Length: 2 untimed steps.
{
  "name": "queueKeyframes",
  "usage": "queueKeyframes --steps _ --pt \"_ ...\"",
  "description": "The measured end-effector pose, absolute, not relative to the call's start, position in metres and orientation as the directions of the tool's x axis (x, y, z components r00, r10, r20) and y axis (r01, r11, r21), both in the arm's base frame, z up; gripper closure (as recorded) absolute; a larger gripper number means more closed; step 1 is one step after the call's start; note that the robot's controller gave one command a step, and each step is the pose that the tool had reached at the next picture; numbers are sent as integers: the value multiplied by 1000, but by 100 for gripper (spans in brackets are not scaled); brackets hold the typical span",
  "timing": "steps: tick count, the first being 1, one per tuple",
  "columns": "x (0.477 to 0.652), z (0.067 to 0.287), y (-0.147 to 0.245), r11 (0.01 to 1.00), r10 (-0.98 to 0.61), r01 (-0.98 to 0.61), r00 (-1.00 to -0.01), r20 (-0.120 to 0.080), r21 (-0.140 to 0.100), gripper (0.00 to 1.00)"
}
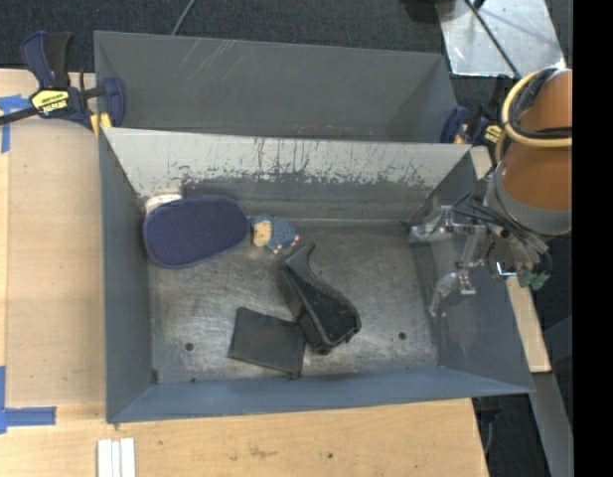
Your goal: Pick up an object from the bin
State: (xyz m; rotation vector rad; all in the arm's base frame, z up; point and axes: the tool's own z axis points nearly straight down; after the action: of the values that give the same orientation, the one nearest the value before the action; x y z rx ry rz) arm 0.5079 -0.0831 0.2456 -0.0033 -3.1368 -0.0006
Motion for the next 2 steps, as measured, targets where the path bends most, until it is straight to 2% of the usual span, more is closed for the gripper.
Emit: queueKeyframes --steps 1,2 --pt "498 169 -20 1000 20 20 -1000 6 3 0" --pt "509 116 32 988 -157 -157 -988 -3 -3 0"
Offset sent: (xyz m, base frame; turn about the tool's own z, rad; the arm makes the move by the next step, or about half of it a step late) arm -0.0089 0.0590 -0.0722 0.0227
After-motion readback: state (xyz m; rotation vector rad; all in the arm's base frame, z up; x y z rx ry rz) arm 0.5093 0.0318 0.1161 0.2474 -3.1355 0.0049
